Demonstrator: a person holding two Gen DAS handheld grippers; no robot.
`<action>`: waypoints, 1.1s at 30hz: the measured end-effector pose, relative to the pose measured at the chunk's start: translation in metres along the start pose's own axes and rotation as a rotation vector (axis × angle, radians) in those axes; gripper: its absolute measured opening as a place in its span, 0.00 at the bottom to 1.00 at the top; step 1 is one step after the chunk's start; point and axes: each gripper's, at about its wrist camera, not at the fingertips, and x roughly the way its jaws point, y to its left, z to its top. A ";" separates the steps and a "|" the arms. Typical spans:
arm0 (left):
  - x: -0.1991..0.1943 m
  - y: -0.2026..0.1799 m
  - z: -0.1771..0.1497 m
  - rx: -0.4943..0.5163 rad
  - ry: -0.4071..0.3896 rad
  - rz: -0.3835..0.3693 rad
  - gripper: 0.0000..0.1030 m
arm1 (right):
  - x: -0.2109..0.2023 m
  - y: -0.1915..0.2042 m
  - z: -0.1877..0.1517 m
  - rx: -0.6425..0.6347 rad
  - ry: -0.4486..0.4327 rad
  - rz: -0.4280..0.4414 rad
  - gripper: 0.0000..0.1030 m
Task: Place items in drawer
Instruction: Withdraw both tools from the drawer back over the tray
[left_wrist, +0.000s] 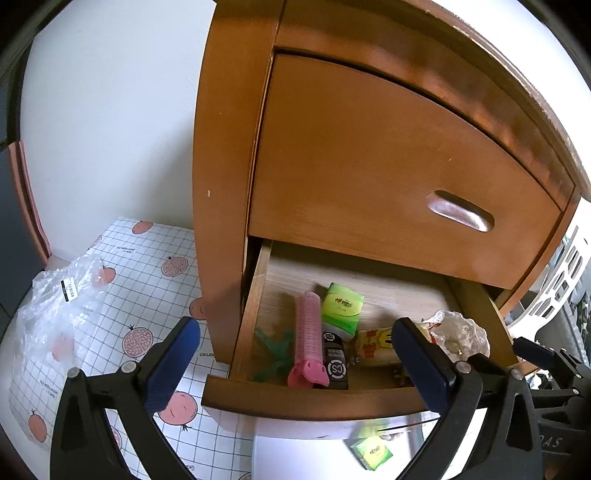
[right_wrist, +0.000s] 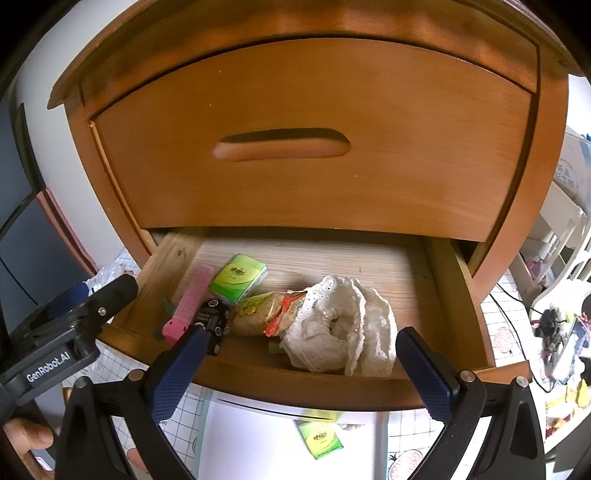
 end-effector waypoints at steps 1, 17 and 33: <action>-0.001 -0.001 0.000 0.001 -0.001 -0.001 1.00 | -0.001 0.000 0.000 -0.001 -0.001 -0.001 1.00; -0.044 -0.011 -0.059 0.020 -0.059 -0.058 1.00 | -0.045 -0.012 -0.057 0.039 -0.080 0.015 1.00; 0.000 -0.023 -0.144 0.031 0.129 0.012 1.00 | 0.007 -0.051 -0.145 0.172 0.107 -0.044 1.00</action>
